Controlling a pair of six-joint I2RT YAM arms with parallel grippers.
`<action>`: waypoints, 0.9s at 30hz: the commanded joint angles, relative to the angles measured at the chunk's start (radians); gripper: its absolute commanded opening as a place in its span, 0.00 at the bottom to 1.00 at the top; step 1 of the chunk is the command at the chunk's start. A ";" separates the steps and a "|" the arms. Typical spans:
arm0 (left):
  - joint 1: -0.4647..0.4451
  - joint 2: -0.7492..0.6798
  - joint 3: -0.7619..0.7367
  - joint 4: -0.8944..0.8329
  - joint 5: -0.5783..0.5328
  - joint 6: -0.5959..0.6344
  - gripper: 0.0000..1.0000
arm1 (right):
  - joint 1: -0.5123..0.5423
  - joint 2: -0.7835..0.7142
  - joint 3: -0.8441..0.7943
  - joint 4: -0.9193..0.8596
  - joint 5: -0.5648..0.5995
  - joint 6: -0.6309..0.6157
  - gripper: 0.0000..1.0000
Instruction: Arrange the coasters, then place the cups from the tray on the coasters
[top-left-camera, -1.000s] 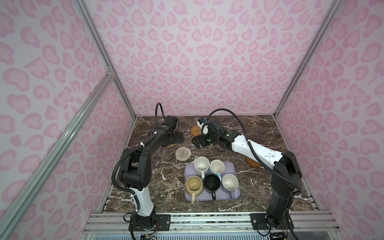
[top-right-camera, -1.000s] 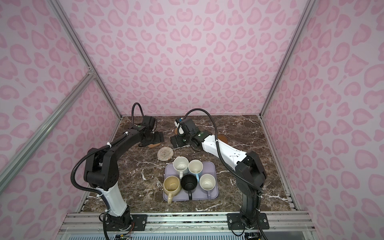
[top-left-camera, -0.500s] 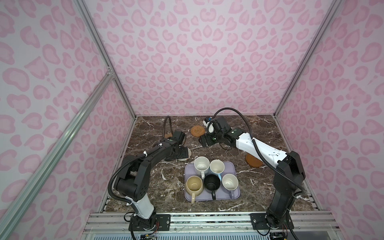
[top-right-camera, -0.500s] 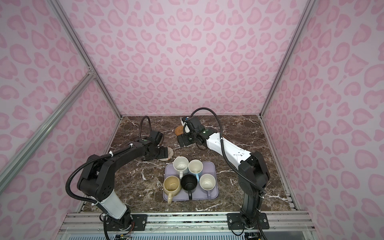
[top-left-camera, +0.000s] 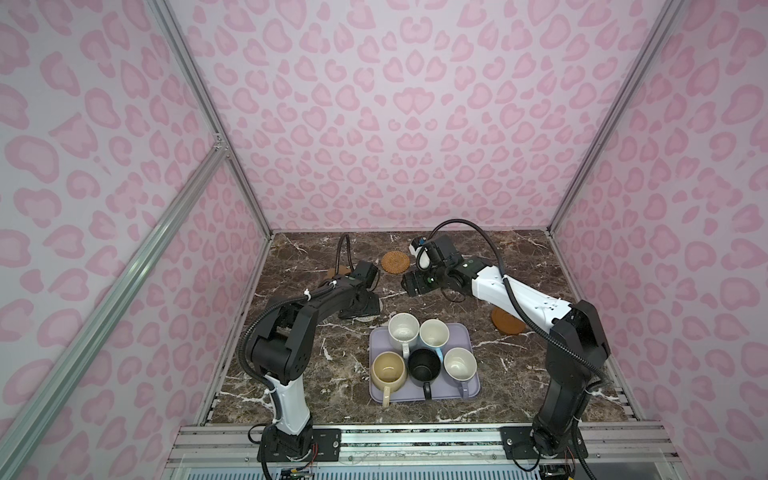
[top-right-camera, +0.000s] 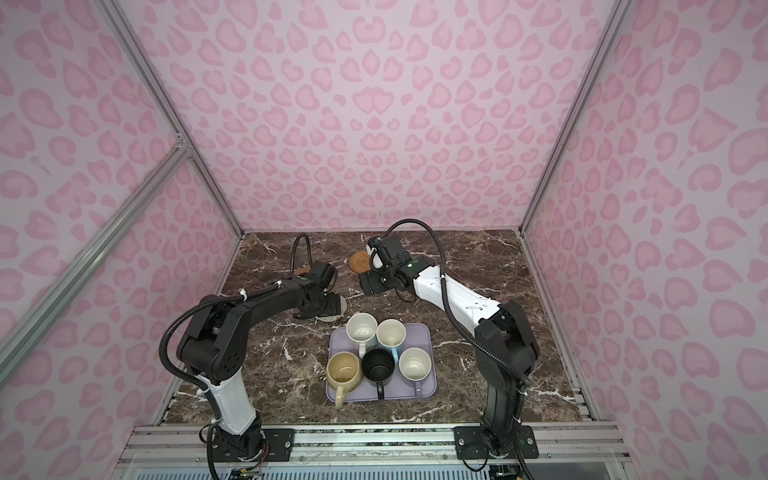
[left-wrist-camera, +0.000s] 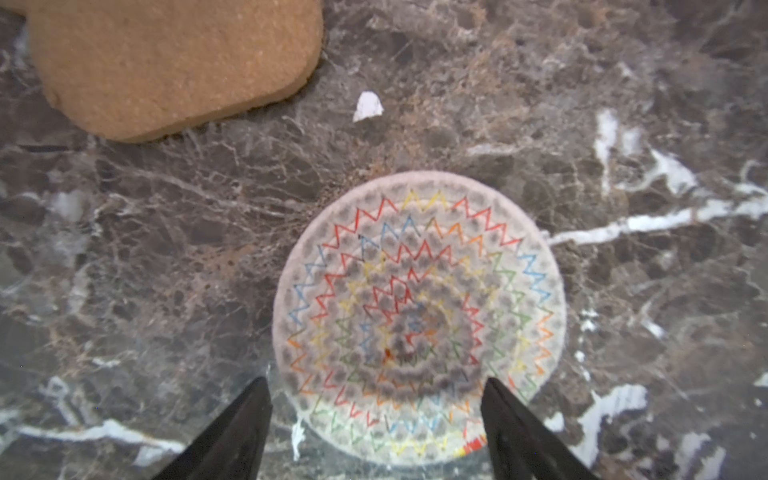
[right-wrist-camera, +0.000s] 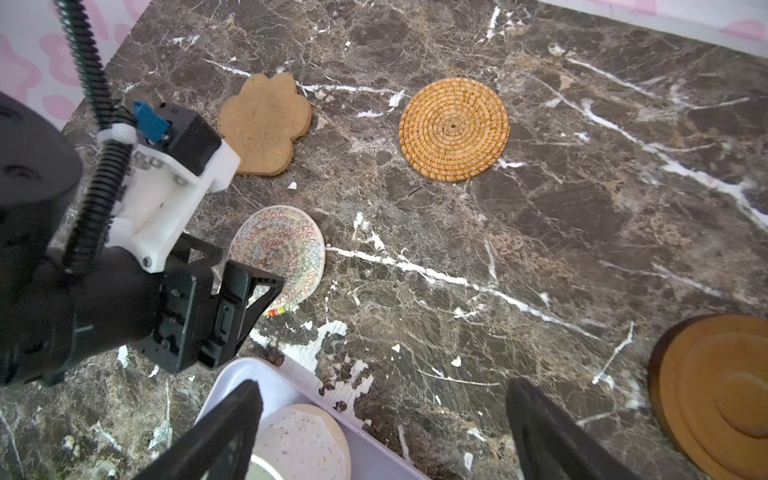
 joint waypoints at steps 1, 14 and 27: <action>0.000 0.043 0.031 0.003 -0.012 -0.011 0.78 | -0.002 0.008 -0.013 0.013 -0.001 -0.012 0.93; -0.006 0.169 0.220 -0.040 -0.037 -0.029 0.70 | -0.007 0.012 -0.026 0.030 -0.006 -0.002 0.92; -0.004 0.307 0.451 -0.118 -0.084 -0.041 0.66 | -0.036 -0.026 -0.092 0.056 -0.017 0.008 0.92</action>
